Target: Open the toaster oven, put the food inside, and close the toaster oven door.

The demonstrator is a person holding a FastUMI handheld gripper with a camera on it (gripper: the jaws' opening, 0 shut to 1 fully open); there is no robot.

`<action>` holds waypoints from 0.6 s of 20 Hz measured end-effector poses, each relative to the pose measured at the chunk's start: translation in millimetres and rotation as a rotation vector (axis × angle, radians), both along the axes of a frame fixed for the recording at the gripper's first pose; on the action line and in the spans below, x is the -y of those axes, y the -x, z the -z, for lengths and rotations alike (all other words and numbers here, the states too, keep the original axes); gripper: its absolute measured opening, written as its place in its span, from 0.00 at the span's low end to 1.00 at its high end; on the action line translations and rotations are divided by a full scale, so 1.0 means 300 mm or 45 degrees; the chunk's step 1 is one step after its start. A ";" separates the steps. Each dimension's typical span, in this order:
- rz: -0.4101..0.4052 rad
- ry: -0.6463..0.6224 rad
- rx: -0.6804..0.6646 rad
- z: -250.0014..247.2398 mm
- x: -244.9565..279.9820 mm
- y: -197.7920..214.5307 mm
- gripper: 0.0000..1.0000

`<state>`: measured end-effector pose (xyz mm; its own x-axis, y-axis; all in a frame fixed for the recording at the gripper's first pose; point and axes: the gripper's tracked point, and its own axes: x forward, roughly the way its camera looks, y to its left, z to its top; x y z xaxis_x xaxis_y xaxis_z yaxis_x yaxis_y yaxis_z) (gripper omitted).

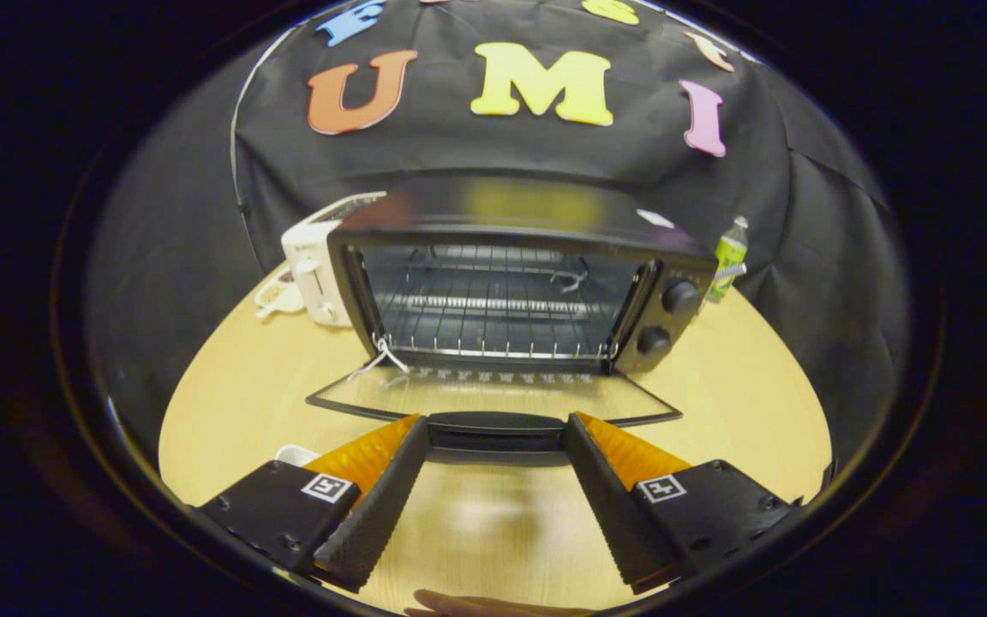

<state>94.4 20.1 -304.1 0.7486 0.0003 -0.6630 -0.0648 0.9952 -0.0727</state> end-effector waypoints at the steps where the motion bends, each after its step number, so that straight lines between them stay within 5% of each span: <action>1: 0.001 -0.002 -0.043 0.031 0.002 0.011 1.00; 5: 0.041 -0.075 -0.224 0.144 0.016 0.053 1.00; 12: -0.016 -0.028 -0.112 0.156 0.001 0.048 1.00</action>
<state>80.0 19.8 -350.8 0.6875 0.0245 -0.7258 -0.0824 0.9956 -0.0445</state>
